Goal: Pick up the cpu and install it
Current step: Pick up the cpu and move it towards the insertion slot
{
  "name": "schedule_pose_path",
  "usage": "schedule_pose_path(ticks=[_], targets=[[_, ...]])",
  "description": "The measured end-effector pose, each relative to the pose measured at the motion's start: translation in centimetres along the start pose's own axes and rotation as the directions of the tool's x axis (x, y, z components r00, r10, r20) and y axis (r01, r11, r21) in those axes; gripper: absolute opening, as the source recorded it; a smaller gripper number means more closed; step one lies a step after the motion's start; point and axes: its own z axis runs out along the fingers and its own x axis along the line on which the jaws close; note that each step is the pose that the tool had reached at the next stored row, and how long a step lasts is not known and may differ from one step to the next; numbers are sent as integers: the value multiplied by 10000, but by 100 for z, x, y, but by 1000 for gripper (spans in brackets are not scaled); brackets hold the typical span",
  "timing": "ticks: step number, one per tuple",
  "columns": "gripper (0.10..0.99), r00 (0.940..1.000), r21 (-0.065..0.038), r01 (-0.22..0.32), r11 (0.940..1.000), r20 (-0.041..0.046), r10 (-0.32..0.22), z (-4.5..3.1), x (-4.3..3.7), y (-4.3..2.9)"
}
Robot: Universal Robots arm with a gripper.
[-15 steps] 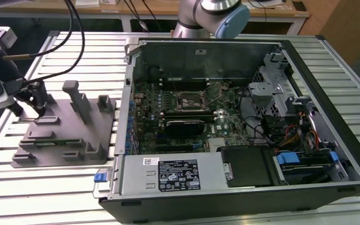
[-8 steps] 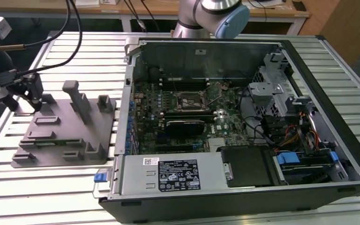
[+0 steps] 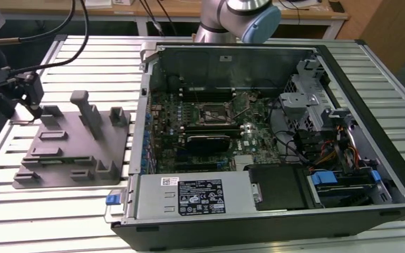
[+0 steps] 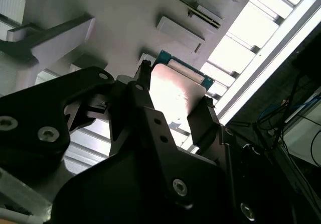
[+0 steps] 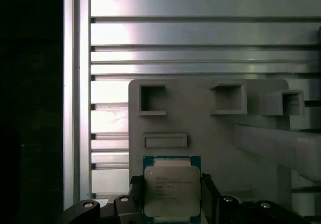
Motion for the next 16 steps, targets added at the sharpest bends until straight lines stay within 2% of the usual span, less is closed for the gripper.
schedule_pose_path(ticks=[9,16], targets=[[541,10000,0,0,10000,10,0,-213,-5,9],[541,10000,-1,1,10000,22,-1,-346,-9,15]])
